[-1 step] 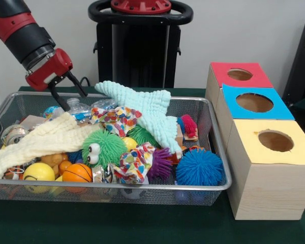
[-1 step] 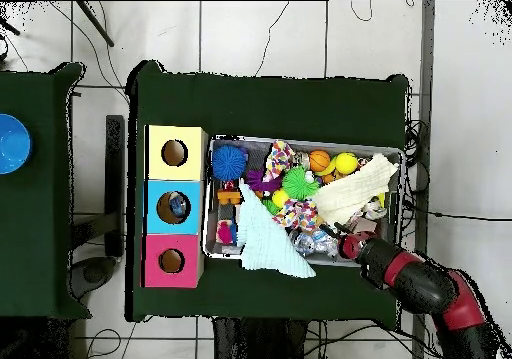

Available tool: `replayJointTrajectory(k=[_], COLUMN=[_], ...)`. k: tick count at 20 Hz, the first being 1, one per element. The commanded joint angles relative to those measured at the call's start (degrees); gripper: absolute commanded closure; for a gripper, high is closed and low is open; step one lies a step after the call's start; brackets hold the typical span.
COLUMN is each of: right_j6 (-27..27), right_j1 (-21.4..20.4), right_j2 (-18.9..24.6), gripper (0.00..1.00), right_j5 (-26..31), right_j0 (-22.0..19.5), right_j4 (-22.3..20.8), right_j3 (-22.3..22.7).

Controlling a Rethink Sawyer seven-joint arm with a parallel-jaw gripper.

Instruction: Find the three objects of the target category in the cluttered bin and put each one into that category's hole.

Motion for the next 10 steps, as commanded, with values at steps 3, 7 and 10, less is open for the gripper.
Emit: replayJointTrajectory(k=[3, 7, 10], right_j6=[-17.7, -16.5, -16.2], right_j1=[1.2, 0.4, 0.1], right_j2=[-3.2, -3.4, -3.6], gripper=[0.00, 0.00, 0.00], right_j5=[3.3, 2.4, 2.4], right_j0=[2.1, 2.3, 2.5], right_j4=[-2.1, -2.7, -2.8], right_j3=[-10.0, -9.7, -9.8])
